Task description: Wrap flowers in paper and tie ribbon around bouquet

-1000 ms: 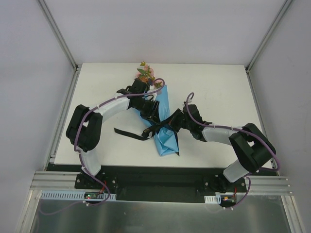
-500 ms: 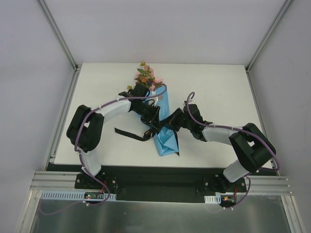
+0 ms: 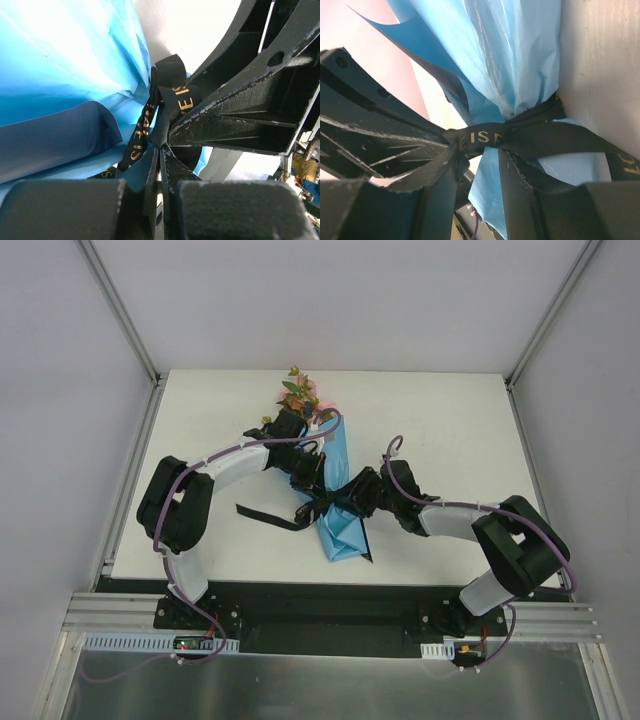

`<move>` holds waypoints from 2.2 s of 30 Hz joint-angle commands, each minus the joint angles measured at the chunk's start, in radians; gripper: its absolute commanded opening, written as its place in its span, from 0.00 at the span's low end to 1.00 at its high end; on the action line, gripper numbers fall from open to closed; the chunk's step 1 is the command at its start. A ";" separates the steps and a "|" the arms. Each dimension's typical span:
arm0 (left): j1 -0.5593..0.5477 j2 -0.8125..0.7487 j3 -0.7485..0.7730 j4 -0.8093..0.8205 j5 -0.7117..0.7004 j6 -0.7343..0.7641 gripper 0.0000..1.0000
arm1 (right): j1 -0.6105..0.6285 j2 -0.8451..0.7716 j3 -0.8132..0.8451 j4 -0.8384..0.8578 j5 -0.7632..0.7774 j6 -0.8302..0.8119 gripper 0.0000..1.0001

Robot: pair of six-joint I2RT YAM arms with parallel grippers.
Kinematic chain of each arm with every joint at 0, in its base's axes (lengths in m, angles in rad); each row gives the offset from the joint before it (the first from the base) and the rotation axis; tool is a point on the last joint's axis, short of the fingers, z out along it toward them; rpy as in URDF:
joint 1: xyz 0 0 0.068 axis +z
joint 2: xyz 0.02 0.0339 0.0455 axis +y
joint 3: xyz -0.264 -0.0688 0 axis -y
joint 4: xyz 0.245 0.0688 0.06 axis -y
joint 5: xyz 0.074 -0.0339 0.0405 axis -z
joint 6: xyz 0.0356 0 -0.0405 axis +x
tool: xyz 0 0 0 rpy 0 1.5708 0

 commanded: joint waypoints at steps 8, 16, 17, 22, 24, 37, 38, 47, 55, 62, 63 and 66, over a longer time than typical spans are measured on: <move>0.007 -0.008 0.016 0.045 -0.003 -0.051 0.00 | 0.003 -0.046 0.002 0.011 -0.036 -0.041 0.06; 0.027 0.003 0.056 0.077 -0.084 -0.139 0.00 | 0.006 -0.052 -0.020 -0.020 -0.027 -0.039 0.00; 0.027 0.014 0.065 0.084 -0.086 -0.155 0.00 | 0.006 -0.052 -0.018 -0.026 -0.027 -0.040 0.01; 0.027 0.061 0.145 0.091 -0.098 -0.188 0.00 | 0.009 -0.058 -0.009 -0.055 -0.029 -0.062 0.01; 0.027 0.081 0.162 0.091 -0.100 -0.195 0.00 | 0.008 -0.066 -0.007 -0.072 -0.024 -0.071 0.00; 0.032 0.132 0.188 0.093 -0.141 -0.217 0.00 | -0.014 -0.112 0.078 -0.291 0.010 -0.270 0.00; 0.032 0.133 0.187 0.093 -0.136 -0.218 0.00 | -0.015 -0.112 0.085 -0.301 0.010 -0.281 0.00; 0.032 0.115 0.190 0.093 -0.092 -0.191 0.00 | -0.031 -0.116 0.124 -0.373 -0.070 -0.414 0.34; 0.030 0.103 0.177 0.093 -0.024 -0.171 0.00 | -0.047 -0.251 0.235 -0.650 -0.079 -0.789 0.59; 0.027 0.104 0.177 0.094 0.005 -0.174 0.00 | -0.064 -0.175 0.354 -0.635 -0.035 -0.959 0.66; 0.027 0.103 0.177 0.093 0.003 -0.175 0.00 | -0.064 -0.149 0.373 -0.632 -0.035 -0.965 0.66; 0.027 0.098 0.174 0.094 0.009 -0.180 0.00 | -0.063 -0.078 0.379 -0.519 -0.052 -0.935 0.71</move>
